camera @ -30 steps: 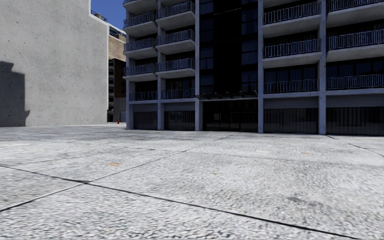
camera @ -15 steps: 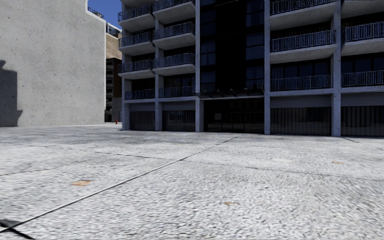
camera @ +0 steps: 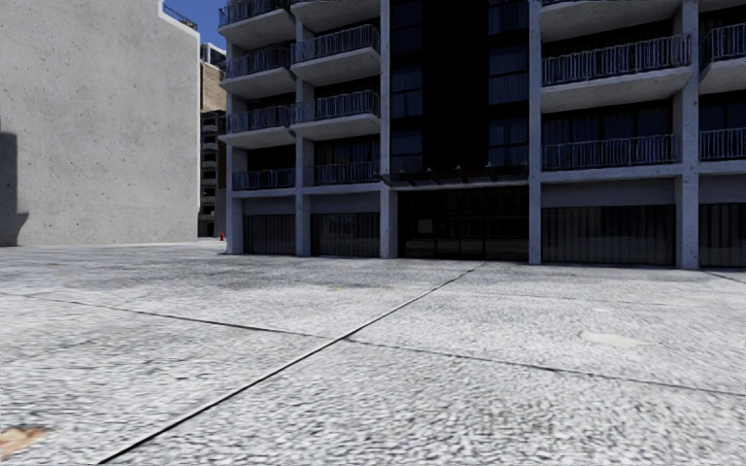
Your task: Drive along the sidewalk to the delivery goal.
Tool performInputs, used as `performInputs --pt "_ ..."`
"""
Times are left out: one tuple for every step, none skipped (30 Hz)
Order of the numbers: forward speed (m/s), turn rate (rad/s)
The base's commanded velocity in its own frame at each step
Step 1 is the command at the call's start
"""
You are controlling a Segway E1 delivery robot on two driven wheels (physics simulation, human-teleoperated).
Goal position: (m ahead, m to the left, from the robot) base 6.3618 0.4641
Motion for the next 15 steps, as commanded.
performInputs --pt "2.00 0.00" --pt "2.00 0.00" --pt "2.00 0.00" --pt "2.00 0.00" --pt "2.00 0.00" --pt "2.00 0.00" --pt "2.00 0.00" --pt "2.00 0.00" --pt "2.00 0.00" --pt "2.00 0.00" --pt "2.00 0.00" --pt "2.00 0.00" --pt "2.00 0.00" --pt "2.00 0.00" --pt "2.00 0.00"
